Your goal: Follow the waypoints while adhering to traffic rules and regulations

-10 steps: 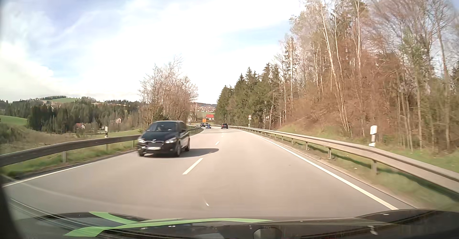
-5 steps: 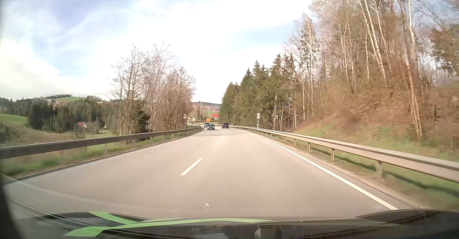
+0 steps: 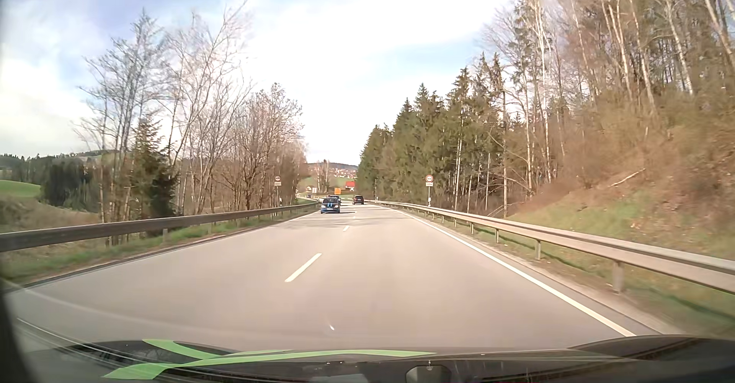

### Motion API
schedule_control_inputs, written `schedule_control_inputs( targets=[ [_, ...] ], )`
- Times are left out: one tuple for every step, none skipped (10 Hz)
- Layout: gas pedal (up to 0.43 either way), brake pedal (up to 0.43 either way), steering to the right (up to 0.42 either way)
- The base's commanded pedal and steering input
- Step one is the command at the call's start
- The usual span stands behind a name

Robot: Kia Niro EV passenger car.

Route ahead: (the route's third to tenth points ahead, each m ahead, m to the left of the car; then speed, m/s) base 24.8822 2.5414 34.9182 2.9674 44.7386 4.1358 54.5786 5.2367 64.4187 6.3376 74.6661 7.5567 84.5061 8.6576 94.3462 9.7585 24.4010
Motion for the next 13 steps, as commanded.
schedule_control_inputs(
  targets=[
    [0.0,0.0,-0.008],
    [0.02,0.0,-0.009],
    [0.047,0.0,-0.008],
    [0.059,0.0,-0.008],
    [0.059,0.0,-0.009],
    [0.059,0.0,-0.01],
    [0.028,0.0,-0.012],
    [0.0,0.0,-0.014],
    [0.0,0.0,-0.014],
    [0.0,0.0,-0.014],
    [0.0,0.0,-0.014],
    [0.0,0.0,-0.014],
    [0.0,0.0,-0.014]
  ],
)
